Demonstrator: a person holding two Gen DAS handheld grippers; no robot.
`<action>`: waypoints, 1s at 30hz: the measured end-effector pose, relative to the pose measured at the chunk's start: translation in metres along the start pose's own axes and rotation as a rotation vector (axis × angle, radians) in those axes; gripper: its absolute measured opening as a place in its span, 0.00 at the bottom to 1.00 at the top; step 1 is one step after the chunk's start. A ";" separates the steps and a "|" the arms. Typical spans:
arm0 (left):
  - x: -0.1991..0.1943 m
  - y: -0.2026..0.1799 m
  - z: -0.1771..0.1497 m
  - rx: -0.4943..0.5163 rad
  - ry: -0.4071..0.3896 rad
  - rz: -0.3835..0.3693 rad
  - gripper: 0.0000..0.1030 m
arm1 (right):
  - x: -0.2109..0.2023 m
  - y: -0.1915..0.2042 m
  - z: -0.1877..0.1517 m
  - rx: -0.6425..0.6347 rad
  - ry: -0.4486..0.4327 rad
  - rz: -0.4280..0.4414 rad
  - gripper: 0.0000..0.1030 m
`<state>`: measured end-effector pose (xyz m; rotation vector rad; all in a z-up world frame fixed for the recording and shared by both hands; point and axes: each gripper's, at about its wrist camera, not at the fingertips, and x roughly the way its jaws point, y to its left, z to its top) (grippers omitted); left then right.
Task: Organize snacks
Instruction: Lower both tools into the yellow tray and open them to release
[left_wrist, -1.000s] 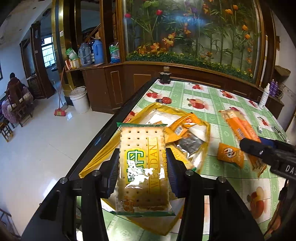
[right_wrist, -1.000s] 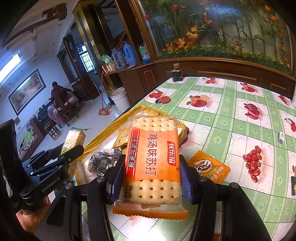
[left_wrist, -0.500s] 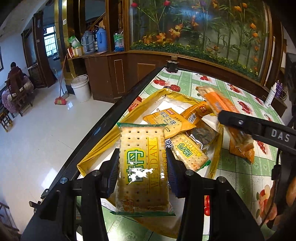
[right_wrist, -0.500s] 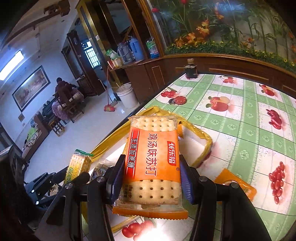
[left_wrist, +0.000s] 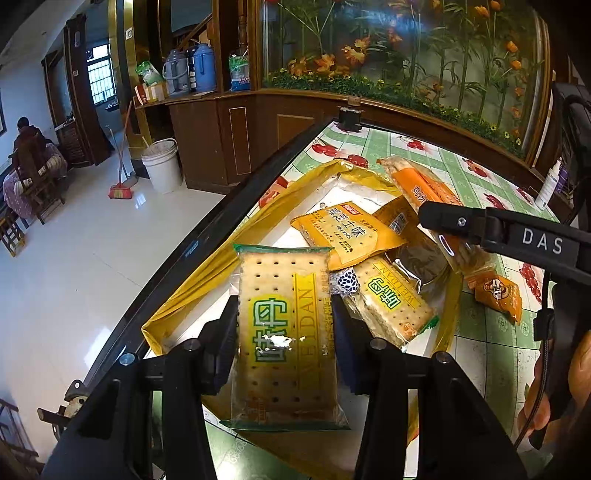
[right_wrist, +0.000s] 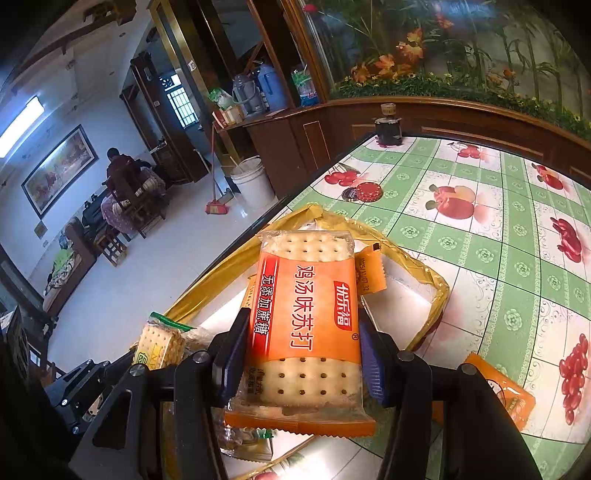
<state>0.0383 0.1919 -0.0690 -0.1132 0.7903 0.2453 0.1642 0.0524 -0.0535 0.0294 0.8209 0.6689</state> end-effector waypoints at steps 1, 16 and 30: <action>0.000 0.000 0.000 0.000 0.000 -0.001 0.44 | 0.001 0.000 0.000 -0.001 -0.001 0.000 0.53; 0.002 0.001 0.002 0.001 0.006 -0.003 0.44 | 0.014 0.005 -0.004 -0.006 0.019 -0.008 0.53; 0.005 0.001 0.001 0.001 0.016 -0.007 0.44 | 0.022 0.006 -0.004 -0.014 0.028 -0.022 0.53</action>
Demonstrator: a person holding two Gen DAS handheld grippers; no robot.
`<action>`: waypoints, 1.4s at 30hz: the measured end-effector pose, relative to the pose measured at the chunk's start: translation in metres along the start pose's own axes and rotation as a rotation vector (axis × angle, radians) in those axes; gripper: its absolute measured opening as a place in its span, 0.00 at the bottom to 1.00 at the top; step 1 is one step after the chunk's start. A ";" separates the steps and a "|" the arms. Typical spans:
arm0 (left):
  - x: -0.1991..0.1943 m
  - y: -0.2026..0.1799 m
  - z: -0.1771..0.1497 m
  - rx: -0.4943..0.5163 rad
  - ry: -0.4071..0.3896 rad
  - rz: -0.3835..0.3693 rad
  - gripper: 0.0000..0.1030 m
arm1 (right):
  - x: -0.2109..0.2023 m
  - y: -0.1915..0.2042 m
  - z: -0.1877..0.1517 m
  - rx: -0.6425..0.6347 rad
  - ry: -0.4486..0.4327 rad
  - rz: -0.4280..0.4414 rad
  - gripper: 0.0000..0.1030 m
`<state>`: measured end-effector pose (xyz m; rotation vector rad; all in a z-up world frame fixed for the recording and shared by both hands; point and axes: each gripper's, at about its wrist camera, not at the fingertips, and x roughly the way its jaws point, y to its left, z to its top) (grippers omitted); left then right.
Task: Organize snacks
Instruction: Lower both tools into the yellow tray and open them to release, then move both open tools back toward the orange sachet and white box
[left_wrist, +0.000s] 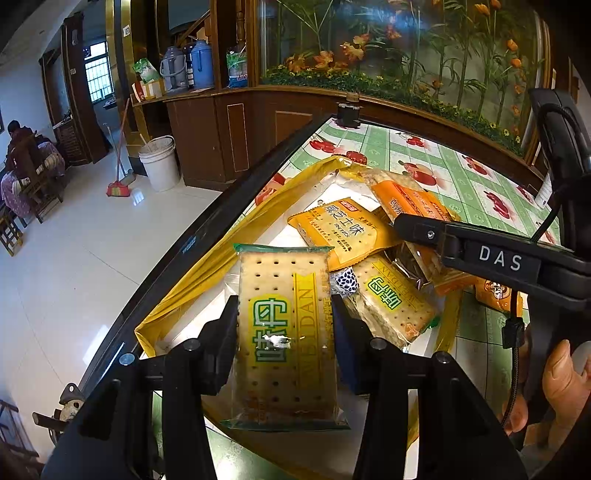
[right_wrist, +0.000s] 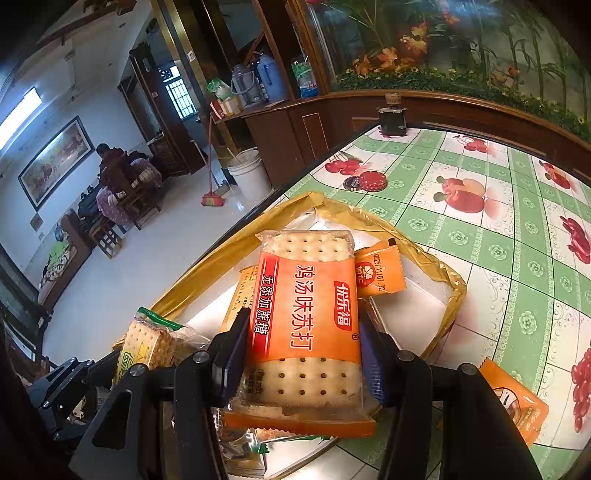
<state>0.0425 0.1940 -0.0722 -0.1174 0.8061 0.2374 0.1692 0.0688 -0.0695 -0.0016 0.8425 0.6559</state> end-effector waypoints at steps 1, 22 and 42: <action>0.000 0.000 -0.001 -0.001 0.002 0.002 0.44 | 0.001 -0.001 0.000 0.003 0.001 0.000 0.53; -0.018 -0.005 0.002 -0.021 0.000 0.027 0.82 | -0.042 -0.017 -0.012 0.063 -0.049 -0.019 0.69; -0.045 -0.077 0.005 0.092 -0.037 -0.044 0.82 | -0.145 -0.113 -0.085 0.234 -0.138 -0.115 0.78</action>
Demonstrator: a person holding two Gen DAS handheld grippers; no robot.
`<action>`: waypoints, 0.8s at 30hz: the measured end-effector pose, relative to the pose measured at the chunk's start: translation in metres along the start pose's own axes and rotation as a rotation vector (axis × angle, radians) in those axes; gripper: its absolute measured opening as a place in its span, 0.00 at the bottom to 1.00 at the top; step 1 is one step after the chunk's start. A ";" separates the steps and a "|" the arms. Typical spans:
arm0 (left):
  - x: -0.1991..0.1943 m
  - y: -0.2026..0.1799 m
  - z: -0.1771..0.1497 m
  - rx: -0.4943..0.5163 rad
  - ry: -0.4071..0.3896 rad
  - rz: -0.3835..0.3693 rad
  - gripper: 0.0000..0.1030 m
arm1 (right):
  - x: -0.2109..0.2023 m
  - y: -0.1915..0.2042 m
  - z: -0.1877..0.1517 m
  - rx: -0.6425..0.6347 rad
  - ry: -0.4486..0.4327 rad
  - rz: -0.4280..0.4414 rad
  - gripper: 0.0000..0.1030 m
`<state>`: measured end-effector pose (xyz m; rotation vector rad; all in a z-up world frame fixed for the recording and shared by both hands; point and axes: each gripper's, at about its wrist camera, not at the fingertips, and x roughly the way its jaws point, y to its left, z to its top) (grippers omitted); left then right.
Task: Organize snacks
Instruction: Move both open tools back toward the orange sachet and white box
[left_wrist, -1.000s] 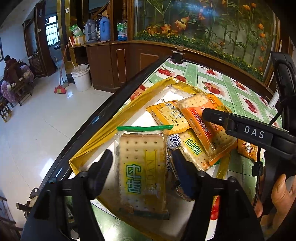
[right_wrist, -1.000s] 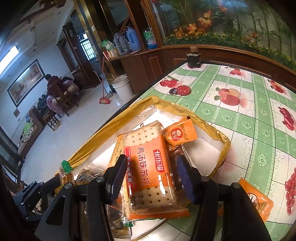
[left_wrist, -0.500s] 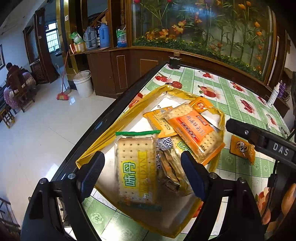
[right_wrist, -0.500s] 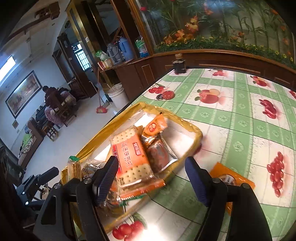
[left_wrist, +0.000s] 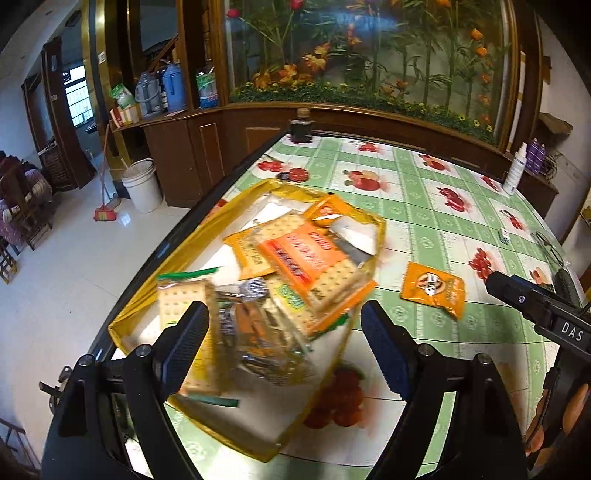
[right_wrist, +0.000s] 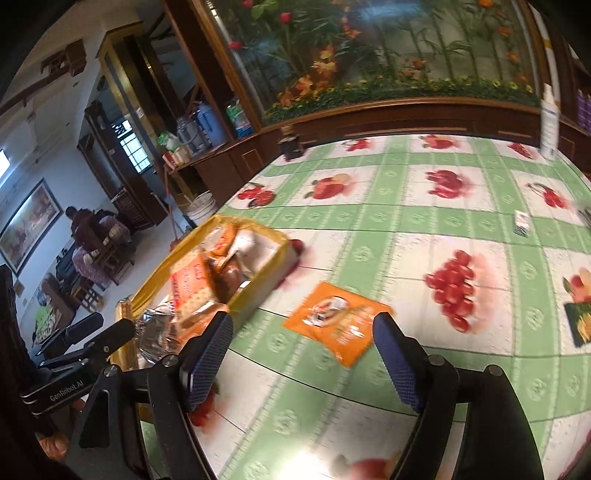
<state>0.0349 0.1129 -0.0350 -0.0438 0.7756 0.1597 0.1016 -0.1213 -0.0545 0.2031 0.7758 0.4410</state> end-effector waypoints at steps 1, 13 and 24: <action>0.000 -0.005 0.000 0.008 0.003 -0.008 0.82 | -0.004 -0.007 -0.002 0.009 -0.003 -0.005 0.78; 0.002 -0.069 -0.005 0.110 0.026 -0.130 0.82 | -0.048 -0.077 -0.023 0.086 -0.043 -0.109 0.79; 0.008 -0.112 -0.013 0.167 0.063 -0.222 0.82 | -0.085 -0.141 -0.038 0.180 -0.088 -0.193 0.79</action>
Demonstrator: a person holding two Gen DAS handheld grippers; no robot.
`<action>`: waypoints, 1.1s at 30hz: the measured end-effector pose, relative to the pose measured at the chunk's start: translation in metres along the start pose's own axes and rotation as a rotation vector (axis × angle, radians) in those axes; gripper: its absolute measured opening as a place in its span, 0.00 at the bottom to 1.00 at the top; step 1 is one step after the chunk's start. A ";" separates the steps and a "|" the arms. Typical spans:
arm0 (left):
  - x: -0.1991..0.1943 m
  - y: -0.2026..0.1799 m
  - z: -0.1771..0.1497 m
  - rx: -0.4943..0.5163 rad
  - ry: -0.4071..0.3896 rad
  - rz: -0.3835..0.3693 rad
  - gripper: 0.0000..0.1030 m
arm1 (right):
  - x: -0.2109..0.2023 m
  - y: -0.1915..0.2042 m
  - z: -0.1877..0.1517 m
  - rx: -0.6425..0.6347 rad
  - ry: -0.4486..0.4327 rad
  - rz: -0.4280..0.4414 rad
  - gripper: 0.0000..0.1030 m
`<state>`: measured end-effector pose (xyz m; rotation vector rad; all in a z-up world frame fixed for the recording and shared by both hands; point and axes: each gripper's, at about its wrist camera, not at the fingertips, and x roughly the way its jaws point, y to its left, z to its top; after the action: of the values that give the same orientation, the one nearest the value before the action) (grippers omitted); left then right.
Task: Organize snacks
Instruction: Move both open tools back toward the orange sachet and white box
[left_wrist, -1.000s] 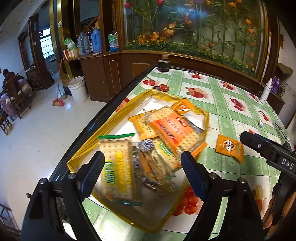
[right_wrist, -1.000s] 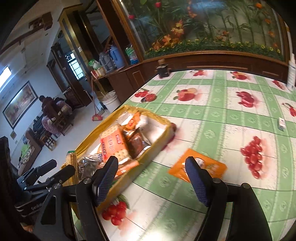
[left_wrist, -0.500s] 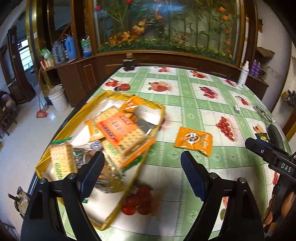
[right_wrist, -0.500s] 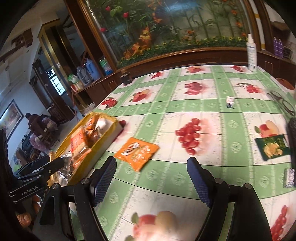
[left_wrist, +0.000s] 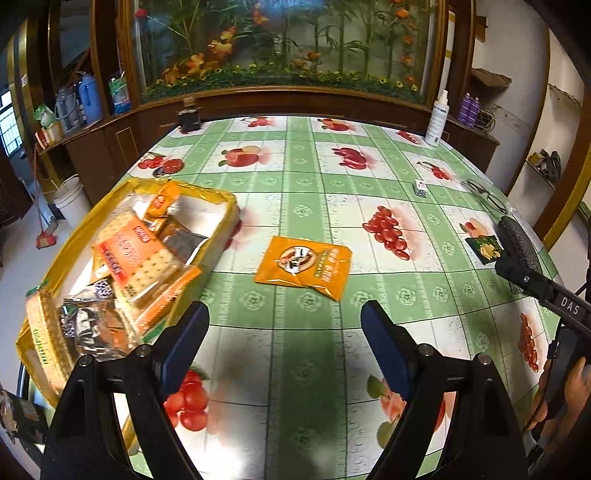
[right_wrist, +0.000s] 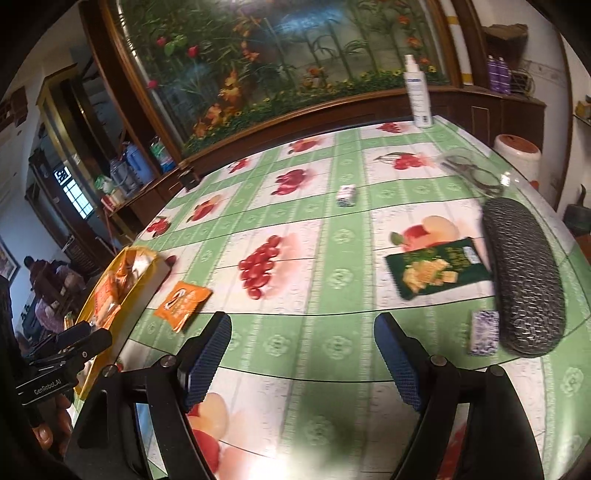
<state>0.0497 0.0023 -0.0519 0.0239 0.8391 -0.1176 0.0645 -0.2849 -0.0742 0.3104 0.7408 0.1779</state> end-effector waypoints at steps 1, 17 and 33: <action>0.001 -0.003 0.000 0.002 0.003 -0.008 0.82 | -0.004 -0.005 0.000 0.004 -0.014 -0.001 0.79; 0.031 -0.017 0.008 0.028 0.037 -0.045 0.82 | 0.004 -0.037 0.016 -0.010 -0.006 -0.023 0.80; 0.069 -0.012 0.004 -0.082 0.086 -0.055 0.82 | 0.065 0.002 0.054 -0.123 0.019 0.009 0.83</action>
<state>0.0971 -0.0159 -0.1007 -0.0716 0.9301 -0.1340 0.1488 -0.2769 -0.0766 0.1955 0.7441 0.2337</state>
